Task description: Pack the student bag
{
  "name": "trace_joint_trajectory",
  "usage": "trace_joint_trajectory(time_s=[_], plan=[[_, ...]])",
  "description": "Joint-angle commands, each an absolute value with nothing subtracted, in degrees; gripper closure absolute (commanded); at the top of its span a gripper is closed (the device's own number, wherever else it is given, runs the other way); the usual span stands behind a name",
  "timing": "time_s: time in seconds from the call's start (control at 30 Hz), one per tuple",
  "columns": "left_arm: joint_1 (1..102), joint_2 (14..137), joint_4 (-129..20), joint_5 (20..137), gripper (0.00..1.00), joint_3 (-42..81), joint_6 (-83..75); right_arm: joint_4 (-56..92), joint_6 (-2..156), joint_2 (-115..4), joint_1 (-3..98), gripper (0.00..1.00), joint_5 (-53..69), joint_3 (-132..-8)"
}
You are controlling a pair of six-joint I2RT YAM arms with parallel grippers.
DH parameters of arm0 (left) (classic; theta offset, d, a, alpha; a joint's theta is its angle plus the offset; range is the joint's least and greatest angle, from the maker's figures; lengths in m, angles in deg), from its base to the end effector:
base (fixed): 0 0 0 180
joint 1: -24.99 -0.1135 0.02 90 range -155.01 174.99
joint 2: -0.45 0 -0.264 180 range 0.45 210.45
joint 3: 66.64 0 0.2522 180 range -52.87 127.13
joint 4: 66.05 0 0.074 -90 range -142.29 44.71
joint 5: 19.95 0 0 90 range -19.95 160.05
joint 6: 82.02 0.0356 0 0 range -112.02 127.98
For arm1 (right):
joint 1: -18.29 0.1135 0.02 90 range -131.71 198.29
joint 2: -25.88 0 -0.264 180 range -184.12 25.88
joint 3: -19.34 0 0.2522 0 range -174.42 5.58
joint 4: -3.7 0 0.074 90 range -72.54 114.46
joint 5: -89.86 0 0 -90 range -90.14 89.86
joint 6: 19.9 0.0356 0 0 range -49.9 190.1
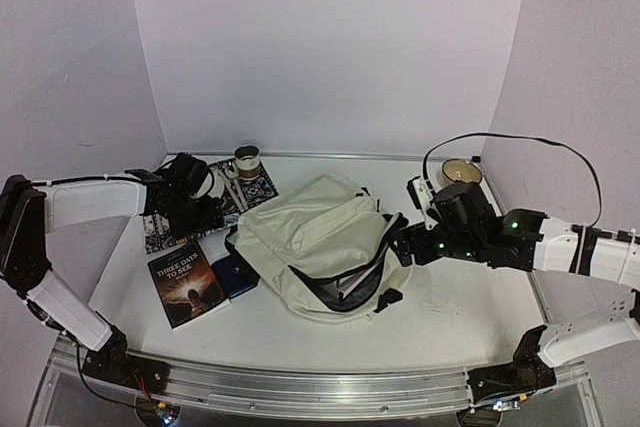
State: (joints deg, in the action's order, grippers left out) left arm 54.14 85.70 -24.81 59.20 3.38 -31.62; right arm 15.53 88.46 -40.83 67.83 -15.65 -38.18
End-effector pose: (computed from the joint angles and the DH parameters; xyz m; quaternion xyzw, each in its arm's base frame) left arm 0.2667 -0.1411 0.2195 -0.1140 0.9468 -0.0874 0.2881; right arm 0.1796 0.1960 0.2769 -0.1459 0.8072 0.2211 0.5275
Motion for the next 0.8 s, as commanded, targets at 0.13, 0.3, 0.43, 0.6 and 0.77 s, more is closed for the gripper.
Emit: trace_joint_trajectory(time_s=[0.13, 0.3, 0.43, 0.6, 0.77], plan=[[53.39, 92.67, -14.54, 56.11, 0.27, 2.26, -38.51, 15.90, 86.18, -36.52, 68.03, 0.11, -17.78, -35.58], [53.37, 98.63, -11.18, 53.83, 0.30, 6.41, -39.20, 15.42, 86.04, -33.97, 68.06, 0.10, -17.98, -33.66], [53.29, 102.86, -8.86, 52.64, 0.33, 8.51, -38.98, 14.98, 86.26, -32.21, 68.05, 0.10, -18.04, -32.25], [53.36, 105.04, -7.97, 54.08, 0.39, 8.68, -39.32, 14.71, 86.12, -30.57, 68.06, 0.10, -19.13, -31.28], [53.31, 105.10, -7.99, 54.63, 0.54, 7.19, -40.06, 14.64, 85.92, -30.09, 68.04, 0.10, -19.65, -31.08]])
